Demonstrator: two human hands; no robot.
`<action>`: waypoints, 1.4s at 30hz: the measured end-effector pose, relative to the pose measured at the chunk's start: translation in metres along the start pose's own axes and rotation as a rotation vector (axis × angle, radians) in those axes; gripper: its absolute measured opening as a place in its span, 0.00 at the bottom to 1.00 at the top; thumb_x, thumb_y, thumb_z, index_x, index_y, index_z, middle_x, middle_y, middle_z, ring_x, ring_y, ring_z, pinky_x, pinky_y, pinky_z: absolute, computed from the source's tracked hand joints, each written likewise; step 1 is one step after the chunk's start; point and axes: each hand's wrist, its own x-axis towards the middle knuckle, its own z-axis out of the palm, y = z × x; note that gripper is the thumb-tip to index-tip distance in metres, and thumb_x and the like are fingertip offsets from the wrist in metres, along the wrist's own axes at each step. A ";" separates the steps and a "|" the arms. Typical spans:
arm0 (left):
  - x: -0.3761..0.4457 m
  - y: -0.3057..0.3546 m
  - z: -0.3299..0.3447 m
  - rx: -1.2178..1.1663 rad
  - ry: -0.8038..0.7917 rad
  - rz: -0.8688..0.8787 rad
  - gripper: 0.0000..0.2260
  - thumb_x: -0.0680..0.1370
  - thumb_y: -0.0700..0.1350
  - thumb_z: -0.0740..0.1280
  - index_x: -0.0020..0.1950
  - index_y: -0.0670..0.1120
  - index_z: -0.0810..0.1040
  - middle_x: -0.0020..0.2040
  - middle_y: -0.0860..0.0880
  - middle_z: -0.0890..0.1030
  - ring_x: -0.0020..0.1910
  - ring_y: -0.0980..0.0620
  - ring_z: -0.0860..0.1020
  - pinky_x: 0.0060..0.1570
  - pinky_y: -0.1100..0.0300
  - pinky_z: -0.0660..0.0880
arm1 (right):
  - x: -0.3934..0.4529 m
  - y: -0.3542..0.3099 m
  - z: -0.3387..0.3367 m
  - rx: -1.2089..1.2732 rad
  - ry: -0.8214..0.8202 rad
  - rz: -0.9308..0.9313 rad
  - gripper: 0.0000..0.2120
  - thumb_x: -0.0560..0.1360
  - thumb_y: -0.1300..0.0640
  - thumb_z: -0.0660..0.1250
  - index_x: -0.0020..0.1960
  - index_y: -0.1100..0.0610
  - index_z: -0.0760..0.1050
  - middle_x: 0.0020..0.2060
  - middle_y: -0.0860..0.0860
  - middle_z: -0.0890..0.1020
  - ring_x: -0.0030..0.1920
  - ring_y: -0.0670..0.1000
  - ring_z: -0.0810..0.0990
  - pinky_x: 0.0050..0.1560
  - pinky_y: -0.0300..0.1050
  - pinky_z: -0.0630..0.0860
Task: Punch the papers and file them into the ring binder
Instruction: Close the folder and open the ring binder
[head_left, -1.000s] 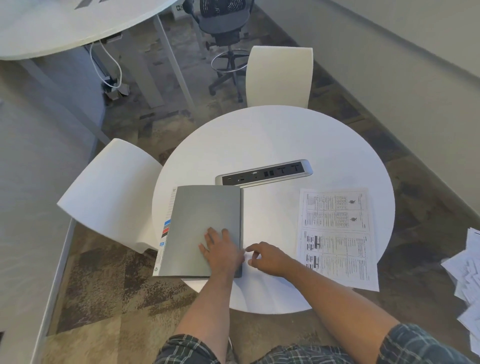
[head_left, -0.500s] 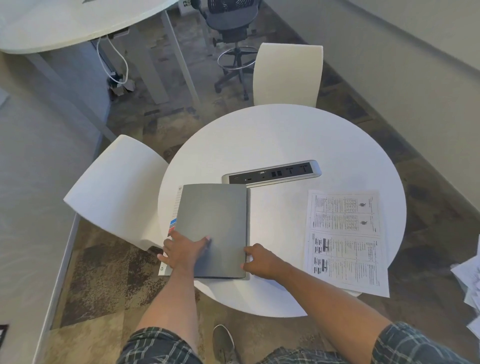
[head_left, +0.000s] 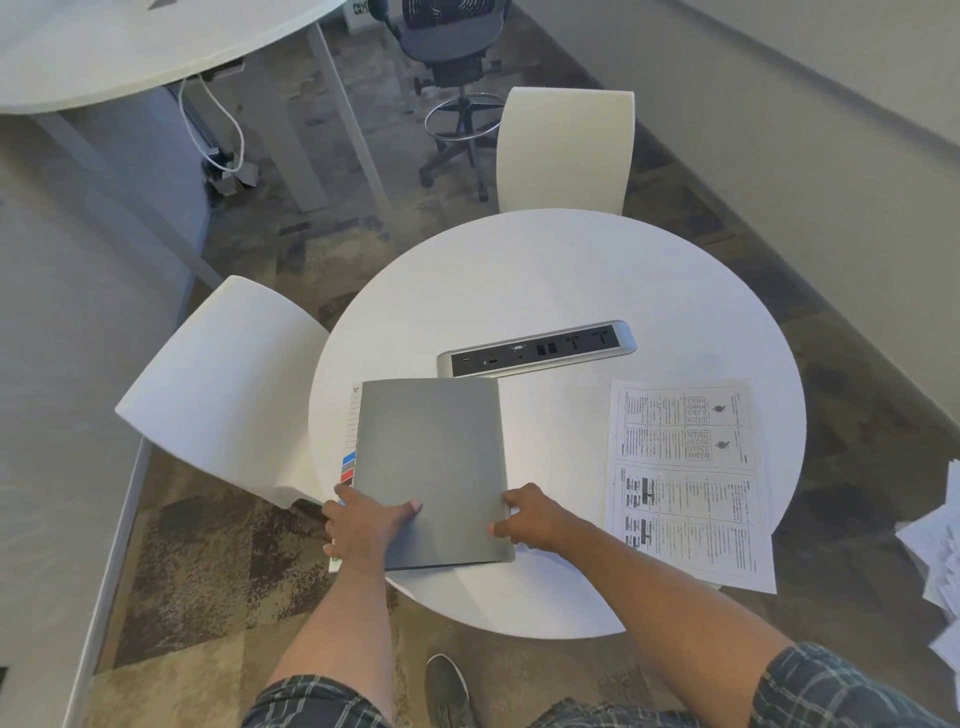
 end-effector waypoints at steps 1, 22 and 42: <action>-0.003 0.001 0.002 0.001 -0.002 0.003 0.60 0.59 0.64 0.81 0.80 0.44 0.52 0.76 0.38 0.60 0.73 0.33 0.66 0.69 0.33 0.65 | 0.000 0.002 -0.002 0.022 0.006 0.018 0.24 0.72 0.54 0.77 0.61 0.65 0.76 0.52 0.56 0.76 0.41 0.52 0.79 0.31 0.38 0.72; -0.059 0.033 0.029 -0.099 -0.146 0.180 0.57 0.58 0.72 0.76 0.76 0.43 0.58 0.71 0.41 0.66 0.72 0.36 0.67 0.68 0.40 0.70 | -0.026 0.026 -0.046 0.234 0.441 0.156 0.14 0.70 0.51 0.75 0.47 0.59 0.75 0.43 0.53 0.79 0.40 0.51 0.77 0.38 0.43 0.71; -0.103 -0.014 0.032 0.250 0.078 0.780 0.41 0.73 0.66 0.61 0.81 0.48 0.58 0.72 0.48 0.73 0.64 0.46 0.74 0.61 0.52 0.72 | -0.049 -0.024 -0.058 0.679 0.291 -0.266 0.32 0.83 0.33 0.49 0.57 0.52 0.85 0.52 0.52 0.88 0.52 0.51 0.86 0.56 0.48 0.80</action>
